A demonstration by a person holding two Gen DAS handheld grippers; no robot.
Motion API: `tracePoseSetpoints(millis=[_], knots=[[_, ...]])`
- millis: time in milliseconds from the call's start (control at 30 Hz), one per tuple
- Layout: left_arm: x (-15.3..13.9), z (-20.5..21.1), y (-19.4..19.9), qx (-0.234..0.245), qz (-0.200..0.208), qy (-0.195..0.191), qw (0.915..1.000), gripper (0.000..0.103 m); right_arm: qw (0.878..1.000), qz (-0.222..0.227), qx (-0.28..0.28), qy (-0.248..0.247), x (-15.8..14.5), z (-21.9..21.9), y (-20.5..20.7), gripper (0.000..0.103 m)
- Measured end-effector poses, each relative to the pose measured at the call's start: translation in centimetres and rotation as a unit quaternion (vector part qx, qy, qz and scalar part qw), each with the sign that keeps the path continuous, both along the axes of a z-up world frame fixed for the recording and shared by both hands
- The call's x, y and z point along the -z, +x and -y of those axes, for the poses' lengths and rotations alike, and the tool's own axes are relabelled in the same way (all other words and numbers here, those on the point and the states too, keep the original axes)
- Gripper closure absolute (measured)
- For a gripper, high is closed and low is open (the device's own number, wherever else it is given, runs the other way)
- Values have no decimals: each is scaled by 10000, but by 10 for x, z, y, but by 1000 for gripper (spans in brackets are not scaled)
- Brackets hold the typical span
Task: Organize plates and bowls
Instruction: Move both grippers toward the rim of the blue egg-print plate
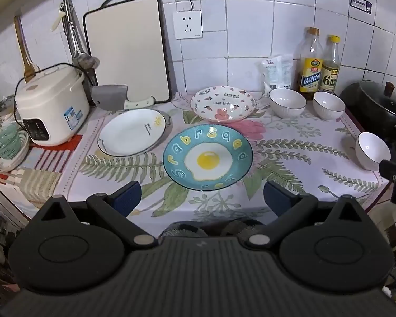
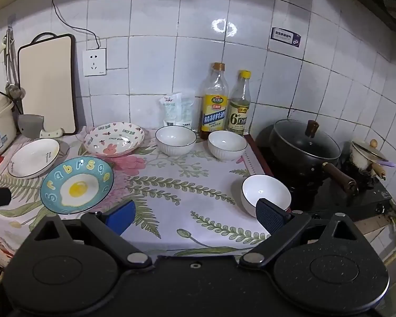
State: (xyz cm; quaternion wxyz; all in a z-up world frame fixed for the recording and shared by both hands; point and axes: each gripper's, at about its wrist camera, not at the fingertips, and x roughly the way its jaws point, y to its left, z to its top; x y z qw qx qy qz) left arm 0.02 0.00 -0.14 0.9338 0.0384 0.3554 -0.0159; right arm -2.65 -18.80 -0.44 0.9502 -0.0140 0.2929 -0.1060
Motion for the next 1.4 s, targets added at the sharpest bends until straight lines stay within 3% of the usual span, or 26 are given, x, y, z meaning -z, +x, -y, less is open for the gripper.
tracePoseSetpoints(millis=[433,733,967,1100,1333,1400], knots=[[7,-4,5,-61,-146,-65,9999,2,9999,41,121,-48,4,5,1,4],[10,-6,0,-154,156,63,9997,2,9997,132,150,-104,9,1,1,4],[16,-12,1,-218,-162,-153,9995,2,9998,125,128,-83,14,0,1,4],[22,-13,1,-238,-280,14,9993,2,9994,159,175,-244,15,-2,1,4],[23,-11,1,-213,-250,31,9995,2,9992,146,174,-325,17,-3,1,4],[25,-11,0,-221,-170,-113,9995,2,9992,141,169,-321,18,-3,1,4]])
